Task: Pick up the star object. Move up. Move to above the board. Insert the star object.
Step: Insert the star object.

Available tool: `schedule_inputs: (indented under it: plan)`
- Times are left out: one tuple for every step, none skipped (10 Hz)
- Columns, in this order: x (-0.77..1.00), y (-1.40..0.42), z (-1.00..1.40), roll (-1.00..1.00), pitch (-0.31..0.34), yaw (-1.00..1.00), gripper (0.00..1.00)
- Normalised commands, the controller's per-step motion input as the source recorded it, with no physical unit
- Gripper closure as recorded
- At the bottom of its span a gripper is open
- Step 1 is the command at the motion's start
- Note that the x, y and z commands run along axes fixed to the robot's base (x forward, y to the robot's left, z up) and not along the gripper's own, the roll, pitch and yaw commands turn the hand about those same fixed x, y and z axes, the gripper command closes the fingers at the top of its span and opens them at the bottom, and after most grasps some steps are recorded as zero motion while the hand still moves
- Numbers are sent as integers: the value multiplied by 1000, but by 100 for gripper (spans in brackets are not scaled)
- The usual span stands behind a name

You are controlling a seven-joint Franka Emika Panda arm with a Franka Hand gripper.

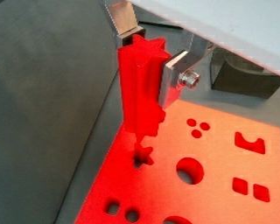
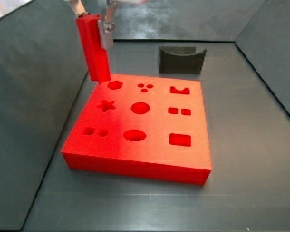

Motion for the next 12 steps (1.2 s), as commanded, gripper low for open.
schedule_inputs:
  plan:
    - [71, 0, -674, 0, -203, -29, 100]
    - [46, 0, -611, 0, -193, -86, 100]
    - [74, 0, -686, 34, -196, -97, 100]
    - [43, 0, -511, 43, -110, -111, 100]
    - [0, -11, 0, 21, -26, 0, 100]
    - [0, -34, -217, 63, -11, 0, 100]
    - [160, -6, -637, 174, -36, 0, 100]
    - [171, -11, -703, 193, -76, 0, 100]
    - [131, -9, -646, 196, -71, 0, 100]
    - [51, -20, -511, 143, -73, -31, 100]
    - [54, -29, -517, 141, -71, -49, 100]
    - [29, -69, -557, 164, -76, -66, 100]
